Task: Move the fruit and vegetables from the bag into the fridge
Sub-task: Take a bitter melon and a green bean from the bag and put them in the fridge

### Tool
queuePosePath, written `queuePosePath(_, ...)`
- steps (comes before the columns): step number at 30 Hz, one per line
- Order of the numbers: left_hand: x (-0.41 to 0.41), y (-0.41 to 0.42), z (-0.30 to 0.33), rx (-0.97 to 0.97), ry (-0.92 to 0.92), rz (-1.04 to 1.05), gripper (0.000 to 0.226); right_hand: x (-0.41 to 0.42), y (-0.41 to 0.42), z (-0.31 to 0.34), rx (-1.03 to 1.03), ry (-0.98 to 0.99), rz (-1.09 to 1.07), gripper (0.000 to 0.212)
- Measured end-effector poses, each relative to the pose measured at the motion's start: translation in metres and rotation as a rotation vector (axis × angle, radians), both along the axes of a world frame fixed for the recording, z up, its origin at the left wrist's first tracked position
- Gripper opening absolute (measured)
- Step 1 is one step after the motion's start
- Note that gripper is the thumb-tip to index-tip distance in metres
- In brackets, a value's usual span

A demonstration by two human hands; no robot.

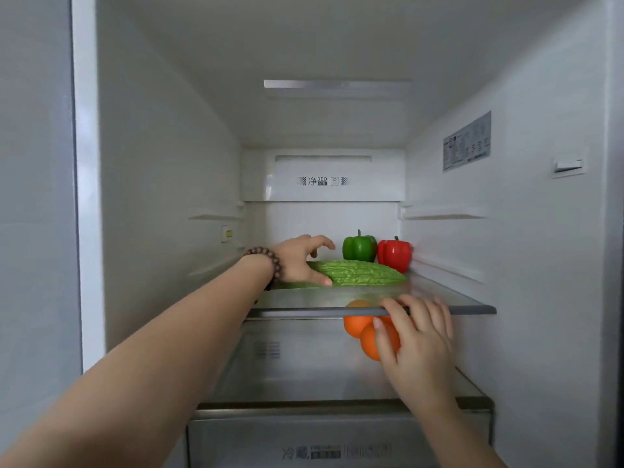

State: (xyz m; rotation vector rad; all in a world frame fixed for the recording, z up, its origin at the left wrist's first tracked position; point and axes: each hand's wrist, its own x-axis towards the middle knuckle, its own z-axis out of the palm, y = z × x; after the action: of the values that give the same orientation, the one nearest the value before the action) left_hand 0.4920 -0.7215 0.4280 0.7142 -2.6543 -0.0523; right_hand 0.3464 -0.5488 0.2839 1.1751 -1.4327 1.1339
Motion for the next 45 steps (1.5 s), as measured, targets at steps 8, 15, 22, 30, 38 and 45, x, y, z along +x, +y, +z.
queuePosePath(8, 0.005, -0.015, 0.001, 0.133, 0.063, -0.093, 0.036, 0.004, -0.006, -0.002, -0.035, -0.034, 0.004, 0.027)
queuePosePath(15, 0.004, -0.021, -0.013, 0.093, 0.123, -0.061, 0.035, 0.003, -0.004, -0.001, -0.005, -0.033, -0.007, 0.027)
queuePosePath(22, 0.015, 0.007, -0.013, -0.013, 0.133, 0.049, 0.059, 0.005, 0.004, 0.001, 0.068, -0.041, -0.017, 0.03)
queuePosePath(30, 0.048, 0.062, -0.03, -0.265, 0.239, 0.129, 0.059, 0.006, 0.016, 0.006, 0.22, -0.085, -0.004, 0.039)
queuePosePath(38, 0.084, 0.112, -0.071, -0.341, 0.379, 0.204, 0.063, 0.031, 0.063, 0.0, 0.383, -0.248, 0.088, 0.058)
queuePosePath(45, 0.107, 0.178, -0.121, -0.298, 0.366, 0.204, 0.082, 0.067, 0.144, -0.035, 0.387, -0.315, 0.022, 0.052)
